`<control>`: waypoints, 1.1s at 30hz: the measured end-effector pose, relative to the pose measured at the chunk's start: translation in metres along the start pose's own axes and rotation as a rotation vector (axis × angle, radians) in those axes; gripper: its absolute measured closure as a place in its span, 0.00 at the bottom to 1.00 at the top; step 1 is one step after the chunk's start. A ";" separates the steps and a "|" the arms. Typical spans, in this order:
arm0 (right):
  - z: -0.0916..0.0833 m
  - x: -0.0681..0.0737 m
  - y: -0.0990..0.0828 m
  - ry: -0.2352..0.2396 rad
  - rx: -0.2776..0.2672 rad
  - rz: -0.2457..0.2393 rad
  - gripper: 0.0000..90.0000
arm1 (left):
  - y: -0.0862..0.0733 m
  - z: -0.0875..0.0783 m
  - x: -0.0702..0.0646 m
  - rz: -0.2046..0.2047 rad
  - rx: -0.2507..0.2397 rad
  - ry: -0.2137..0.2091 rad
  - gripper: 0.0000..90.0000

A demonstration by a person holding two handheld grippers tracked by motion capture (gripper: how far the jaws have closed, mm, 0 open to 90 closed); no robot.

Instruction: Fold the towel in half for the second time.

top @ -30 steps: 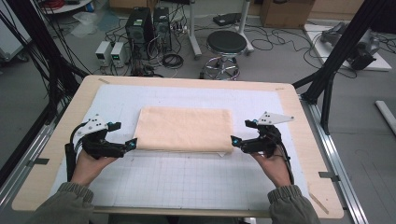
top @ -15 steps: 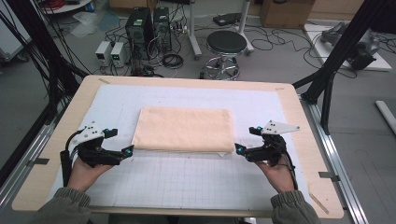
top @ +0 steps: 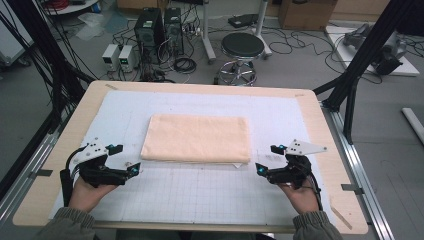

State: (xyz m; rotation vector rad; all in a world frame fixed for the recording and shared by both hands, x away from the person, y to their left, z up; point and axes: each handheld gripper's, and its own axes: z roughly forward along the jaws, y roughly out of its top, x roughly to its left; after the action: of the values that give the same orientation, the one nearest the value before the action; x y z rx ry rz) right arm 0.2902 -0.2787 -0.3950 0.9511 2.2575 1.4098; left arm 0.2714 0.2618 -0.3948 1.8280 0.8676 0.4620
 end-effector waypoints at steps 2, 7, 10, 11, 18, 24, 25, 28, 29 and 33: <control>-0.002 0.001 -0.003 -0.001 0.000 0.003 0.13 | -0.002 -0.001 -0.001 -0.004 -0.003 0.002 0.08; -0.007 0.003 -0.007 0.000 -0.005 0.005 0.13 | -0.005 -0.005 -0.004 -0.001 0.000 0.005 0.08; -0.010 0.005 -0.010 -0.001 -0.004 0.005 0.13 | -0.008 -0.007 -0.005 0.002 0.007 0.007 0.08; -0.010 0.006 -0.012 0.000 0.000 0.010 0.13 | -0.009 -0.008 -0.005 0.000 0.009 0.007 0.08; -0.015 0.006 -0.019 -0.003 0.004 0.014 0.13 | -0.016 -0.013 -0.008 0.005 0.022 0.007 0.08; -0.023 0.009 -0.024 -0.008 0.002 0.022 0.13 | -0.021 -0.016 -0.011 0.013 0.038 0.011 0.08; -0.024 0.009 -0.025 -0.008 -0.005 0.019 0.13 | -0.022 -0.017 -0.012 0.013 0.039 0.013 0.08; -0.029 0.011 -0.027 -0.011 -0.008 0.020 0.13 | -0.024 -0.017 -0.014 0.016 0.044 0.013 0.08; -0.030 0.010 -0.028 -0.014 -0.010 0.017 0.13 | -0.025 -0.017 -0.014 0.013 0.046 0.011 0.08; -0.035 0.012 -0.031 -0.015 -0.015 0.025 0.13 | -0.027 -0.019 -0.016 0.019 0.054 0.011 0.08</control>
State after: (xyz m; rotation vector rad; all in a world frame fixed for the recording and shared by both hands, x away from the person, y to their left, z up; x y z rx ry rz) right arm 0.2502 -0.3032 -0.4048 0.9845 2.2286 1.4237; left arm 0.2383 0.2681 -0.4104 1.8862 0.8786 0.4654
